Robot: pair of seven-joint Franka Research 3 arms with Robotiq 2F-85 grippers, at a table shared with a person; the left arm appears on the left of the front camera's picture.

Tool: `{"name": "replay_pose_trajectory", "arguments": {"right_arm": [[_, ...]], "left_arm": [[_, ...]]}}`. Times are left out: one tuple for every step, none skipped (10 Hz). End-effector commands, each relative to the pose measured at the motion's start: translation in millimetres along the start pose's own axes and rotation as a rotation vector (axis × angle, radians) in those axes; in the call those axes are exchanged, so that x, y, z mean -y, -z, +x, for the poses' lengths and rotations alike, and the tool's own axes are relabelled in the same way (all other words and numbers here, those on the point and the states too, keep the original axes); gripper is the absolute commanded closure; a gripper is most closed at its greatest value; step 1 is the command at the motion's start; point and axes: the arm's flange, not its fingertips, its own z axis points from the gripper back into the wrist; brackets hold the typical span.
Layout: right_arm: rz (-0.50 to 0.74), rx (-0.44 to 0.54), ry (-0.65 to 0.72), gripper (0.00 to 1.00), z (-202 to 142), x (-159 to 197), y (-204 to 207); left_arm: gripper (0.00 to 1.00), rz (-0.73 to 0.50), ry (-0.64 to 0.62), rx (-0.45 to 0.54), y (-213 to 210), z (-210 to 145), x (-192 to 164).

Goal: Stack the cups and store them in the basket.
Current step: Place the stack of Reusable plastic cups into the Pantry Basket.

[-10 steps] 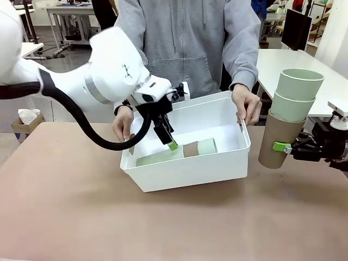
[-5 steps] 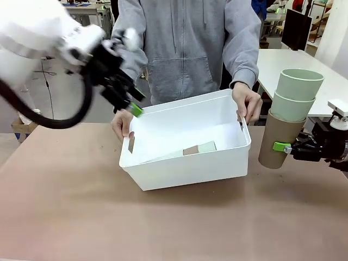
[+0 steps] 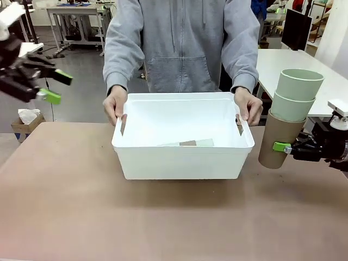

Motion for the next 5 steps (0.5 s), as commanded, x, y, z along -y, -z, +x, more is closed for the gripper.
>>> {"name": "replay_pose_trajectory", "arguments": {"right_arm": [[0.000,0.002,-0.013,0.14,5.2,-1.5,-0.1],[0.000,0.002,-0.013,0.14,5.2,-1.5,-0.1],[0.000,0.002,-0.013,0.14,5.2,-1.5,-0.1],[0.000,0.002,-0.013,0.14,5.2,-1.5,-0.1],[0.000,0.002,-0.013,0.14,5.2,-1.5,-0.1]], "left_arm": [[0.00,-0.017,0.020,0.082,-1.2,-24.4,8.2],[0.00,-0.025,0.019,0.099,-2.7,-33.0,11.5],[0.00,-0.017,0.026,0.117,-6.1,-37.4,11.9],[0.00,-0.004,0.016,0.155,-8.8,-37.9,13.7],[0.00,-0.016,0.004,0.070,-10.0,-36.5,12.6]]}}
